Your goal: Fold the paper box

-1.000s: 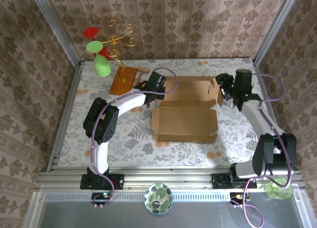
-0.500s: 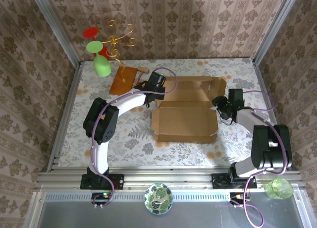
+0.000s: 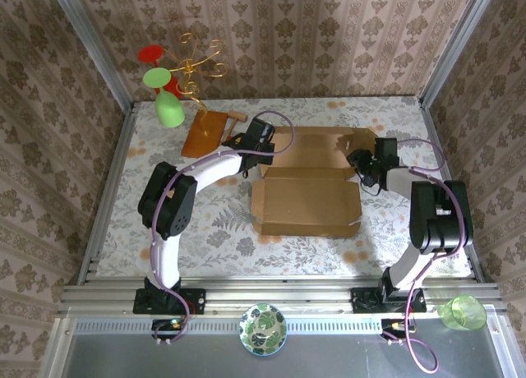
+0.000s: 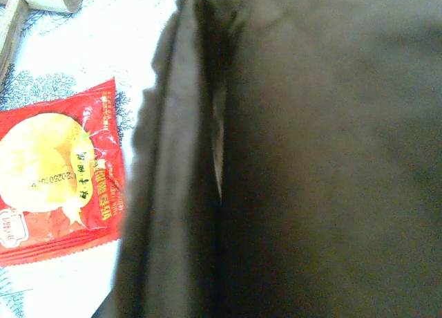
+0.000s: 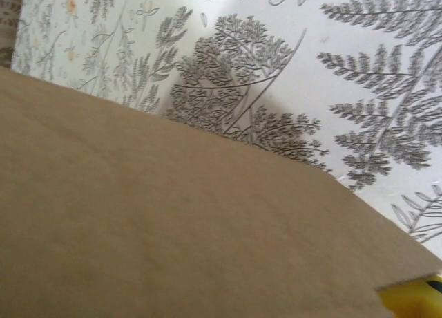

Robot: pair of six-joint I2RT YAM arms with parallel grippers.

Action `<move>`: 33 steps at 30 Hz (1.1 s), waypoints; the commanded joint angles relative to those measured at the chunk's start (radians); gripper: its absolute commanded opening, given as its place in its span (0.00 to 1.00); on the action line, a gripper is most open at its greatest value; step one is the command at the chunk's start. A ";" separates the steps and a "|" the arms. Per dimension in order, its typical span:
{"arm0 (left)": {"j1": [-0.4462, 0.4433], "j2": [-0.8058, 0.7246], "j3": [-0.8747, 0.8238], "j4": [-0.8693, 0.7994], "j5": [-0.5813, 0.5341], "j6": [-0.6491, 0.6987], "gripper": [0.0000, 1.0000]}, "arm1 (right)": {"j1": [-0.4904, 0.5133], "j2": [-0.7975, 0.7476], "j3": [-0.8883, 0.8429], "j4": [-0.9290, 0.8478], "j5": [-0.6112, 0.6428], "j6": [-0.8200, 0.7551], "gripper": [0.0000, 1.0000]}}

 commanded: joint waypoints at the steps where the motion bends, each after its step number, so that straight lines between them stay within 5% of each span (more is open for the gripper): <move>1: -0.005 0.001 0.034 -0.043 0.008 0.005 0.00 | 0.011 0.005 0.026 0.052 -0.049 0.041 0.58; 20: -0.004 0.001 0.030 -0.041 0.013 -0.024 0.00 | 0.118 0.011 0.037 0.013 -0.042 0.045 0.55; 27: 0.010 -0.012 0.029 -0.059 0.011 0.012 0.00 | 0.091 -0.174 0.077 -0.092 -0.055 -0.060 0.55; 33: 0.023 -0.004 0.077 -0.125 0.023 0.054 0.00 | -0.029 -0.409 0.057 -0.147 -0.136 -0.174 0.51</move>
